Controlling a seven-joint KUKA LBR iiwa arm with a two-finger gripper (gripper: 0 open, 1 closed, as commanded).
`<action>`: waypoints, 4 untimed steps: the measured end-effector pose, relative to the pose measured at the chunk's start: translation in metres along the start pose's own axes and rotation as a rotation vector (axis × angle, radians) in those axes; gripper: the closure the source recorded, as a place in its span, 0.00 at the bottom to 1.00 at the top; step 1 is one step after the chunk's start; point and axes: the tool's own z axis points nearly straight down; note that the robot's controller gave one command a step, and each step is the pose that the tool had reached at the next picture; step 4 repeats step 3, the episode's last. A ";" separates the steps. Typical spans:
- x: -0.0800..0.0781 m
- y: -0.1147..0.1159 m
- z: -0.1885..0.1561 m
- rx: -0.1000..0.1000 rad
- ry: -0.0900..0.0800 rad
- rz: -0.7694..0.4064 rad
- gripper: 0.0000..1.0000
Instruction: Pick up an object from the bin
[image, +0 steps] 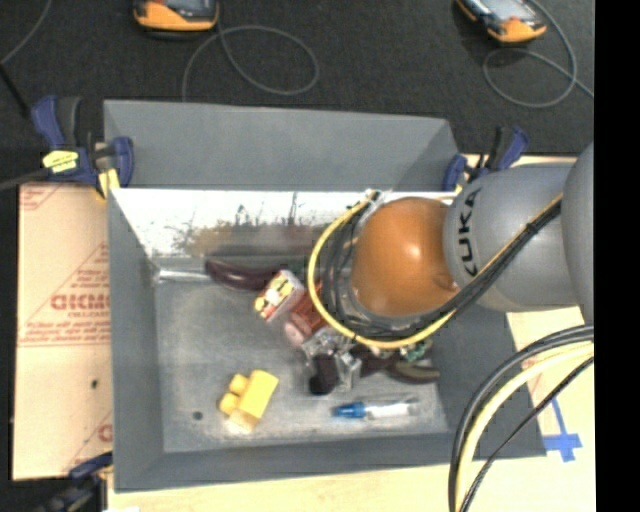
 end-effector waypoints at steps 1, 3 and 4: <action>-0.004 0.007 -0.111 0.001 -0.003 0.003 1.00; 0.003 0.007 -0.150 -0.004 0.003 -0.009 1.00; 0.003 0.007 -0.150 -0.004 0.003 -0.009 1.00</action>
Offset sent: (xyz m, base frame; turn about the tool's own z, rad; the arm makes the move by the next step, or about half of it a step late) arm 0.0000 0.0000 0.0000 0.0000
